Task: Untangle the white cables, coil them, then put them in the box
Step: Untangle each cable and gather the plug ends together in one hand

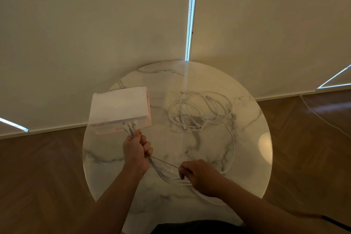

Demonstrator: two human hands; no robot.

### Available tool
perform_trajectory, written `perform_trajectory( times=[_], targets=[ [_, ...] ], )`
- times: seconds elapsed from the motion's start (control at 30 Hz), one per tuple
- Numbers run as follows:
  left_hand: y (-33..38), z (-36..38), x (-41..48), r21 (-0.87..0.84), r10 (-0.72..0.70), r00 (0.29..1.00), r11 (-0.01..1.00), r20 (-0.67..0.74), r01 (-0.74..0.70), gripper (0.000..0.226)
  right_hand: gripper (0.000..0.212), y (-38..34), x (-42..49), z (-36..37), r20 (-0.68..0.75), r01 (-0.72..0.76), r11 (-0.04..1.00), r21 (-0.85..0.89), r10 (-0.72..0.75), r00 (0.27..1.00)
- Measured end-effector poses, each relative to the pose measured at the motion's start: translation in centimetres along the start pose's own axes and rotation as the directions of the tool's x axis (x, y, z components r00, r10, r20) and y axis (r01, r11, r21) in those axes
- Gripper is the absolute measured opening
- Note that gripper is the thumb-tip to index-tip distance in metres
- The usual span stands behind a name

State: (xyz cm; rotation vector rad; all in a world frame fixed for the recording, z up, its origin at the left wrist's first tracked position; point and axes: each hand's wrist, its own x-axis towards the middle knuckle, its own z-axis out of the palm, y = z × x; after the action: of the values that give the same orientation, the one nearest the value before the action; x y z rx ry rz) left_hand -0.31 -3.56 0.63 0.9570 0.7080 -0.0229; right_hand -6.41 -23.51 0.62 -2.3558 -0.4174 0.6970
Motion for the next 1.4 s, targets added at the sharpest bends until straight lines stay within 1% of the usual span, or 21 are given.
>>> perform_trajectory(
  times=[0.13,0.23,0.4,0.57,0.8,0.87,0.9,1.0,1.07,1.13,1.17,1.2,1.23,1.3,1.33,1.4],
  targets=[
    [1.2,-2.2,1.9,-0.016,0.034,0.992,0.999,-0.118,-0.036,0.032,0.020,3.5,-2.0,-0.1,0.041,-0.061,0.988,-0.139,0.068,0.997],
    [2.1,-4.2,3.1,-0.027,0.042,0.979,0.998,-0.198,-0.048,0.033,0.019,6.1,-3.5,0.1,0.056,-0.100,0.960,-0.262,0.118,0.991],
    [2.4,-6.6,4.4,-0.023,0.034,0.951,0.999,-0.308,-0.044,0.034,0.018,10.4,-5.8,-0.8,0.097,-0.166,0.924,-0.343,0.211,0.973],
    [1.9,-7.5,4.7,-0.009,0.046,0.930,0.999,-0.364,-0.053,0.033,0.018,13.0,-6.7,-1.4,0.062,-0.149,0.887,-0.438,0.195,0.979],
    [2.9,-8.5,5.0,0.002,0.079,0.922,0.996,-0.378,-0.085,0.034,0.020,14.2,-7.0,-2.8,0.005,-0.159,0.834,-0.528,0.190,0.982],
    [3.1,-8.5,4.5,0.043,0.115,0.934,0.993,-0.338,-0.107,0.034,0.018,14.2,-6.8,-3.0,0.004,-0.172,0.826,-0.537,0.206,0.979],
    [3.0,-8.3,4.3,0.077,0.134,0.946,0.990,-0.295,-0.116,0.035,0.018,13.9,-6.6,-3.0,-0.004,-0.179,0.823,-0.539,0.210,0.978],
    [2.9,-7.3,3.4,0.204,0.162,0.982,0.969,-0.100,-0.140,0.034,0.021,11.6,-4.8,-3.2,-0.034,-0.149,0.835,-0.529,0.155,0.987],
    [2.7,-6.2,2.7,0.349,0.149,0.988,0.924,0.045,-0.155,0.033,0.020,9.0,-3.3,-3.8,-0.048,-0.090,0.852,-0.516,0.075,0.996],
    [2.1,-4.6,1.9,0.508,0.136,0.976,0.837,0.169,-0.204,0.031,0.019,6.1,-1.8,-4.5,-0.053,-0.026,0.861,-0.508,-0.001,0.999],
    [1.6,-3.6,1.3,0.579,0.144,0.965,0.777,0.219,-0.247,0.031,0.019,4.8,-1.1,-4.8,-0.051,0.004,0.860,-0.511,-0.035,0.998],
    [1.1,-2.6,0.7,0.626,0.150,0.953,0.726,0.262,-0.286,0.032,0.020,3.7,-0.5,-5.0,-0.048,0.030,0.855,-0.517,-0.064,0.997],
    [0.5,-1.6,0.1,0.646,0.143,0.945,0.699,0.293,-0.306,0.031,0.020,2.7,0.0,-5.1,-0.045,0.053,0.852,-0.520,-0.089,0.995],
    [-0.8,0.4,-0.9,0.634,0.117,0.929,0.701,0.351,-0.328,0.029,0.018,1.1,0.9,-5.2,-0.039,0.098,0.856,-0.508,-0.136,0.990],
    [-1.4,1.2,-1.3,0.638,0.129,0.913,0.678,0.387,-0.366,0.028,0.017,0.4,1.2,-5.1,-0.040,0.122,0.858,-0.499,-0.163,0.986],
    [-2.2,2.3,-1.8,0.675,0.170,0.880,0.583,0.444,-0.453,0.027,0.016,-0.7,1.8,-5.0,-0.045,0.162,0.856,-0.491,-0.210,0.977]
  ],
)
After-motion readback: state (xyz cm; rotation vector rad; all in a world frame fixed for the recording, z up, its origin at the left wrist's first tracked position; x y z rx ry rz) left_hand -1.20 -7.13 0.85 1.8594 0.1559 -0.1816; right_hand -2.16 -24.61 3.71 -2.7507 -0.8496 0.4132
